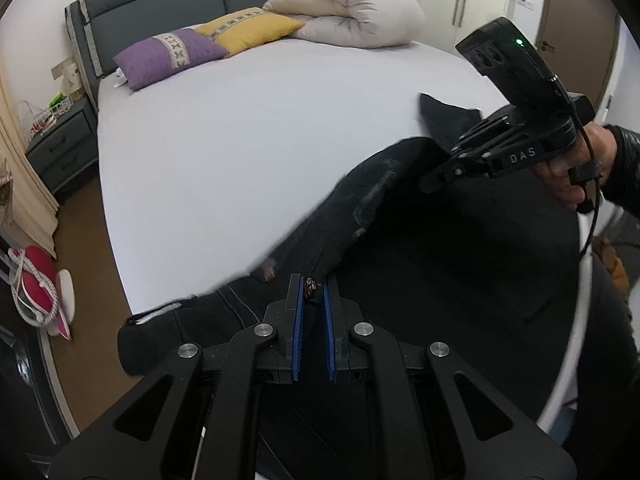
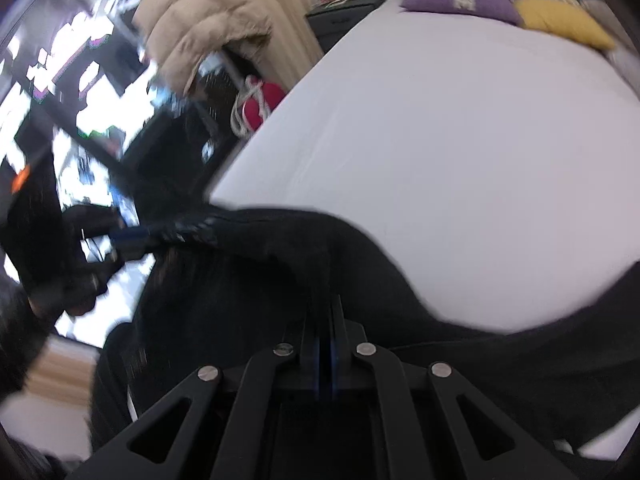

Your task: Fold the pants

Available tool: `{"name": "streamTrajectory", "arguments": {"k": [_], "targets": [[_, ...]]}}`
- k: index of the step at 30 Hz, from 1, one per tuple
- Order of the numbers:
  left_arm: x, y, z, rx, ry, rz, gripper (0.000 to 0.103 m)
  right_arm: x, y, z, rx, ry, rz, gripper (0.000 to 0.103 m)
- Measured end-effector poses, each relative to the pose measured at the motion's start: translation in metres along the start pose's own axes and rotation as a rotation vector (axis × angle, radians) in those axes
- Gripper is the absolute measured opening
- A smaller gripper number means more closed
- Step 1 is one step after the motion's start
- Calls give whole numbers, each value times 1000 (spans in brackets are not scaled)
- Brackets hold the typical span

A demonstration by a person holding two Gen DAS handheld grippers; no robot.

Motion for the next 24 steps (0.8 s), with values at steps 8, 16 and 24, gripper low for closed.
{"name": "streamTrajectory", "arguments": {"k": [8,16,24], "targets": [[-70,-16,-82,-61,99,89,8,-97,-15,64,-326,-382,135,5],[-125,-22,-131,-64,179,161,7,-161,7,108,-476,-561,196,5],[-141,-26,-151,-68,206,166,7,-206,16,127,-599,-664,219,5]]}}
Point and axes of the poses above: each gripper's, at about its wrist camera, not at the fingertips, and y roughly the way its jaws point, z to its left, x to its top, the point moved 7 cm from there along y, roughly the way its jaws point, and after that the axes turned 2 degrees about z, right-handed, at the moved point
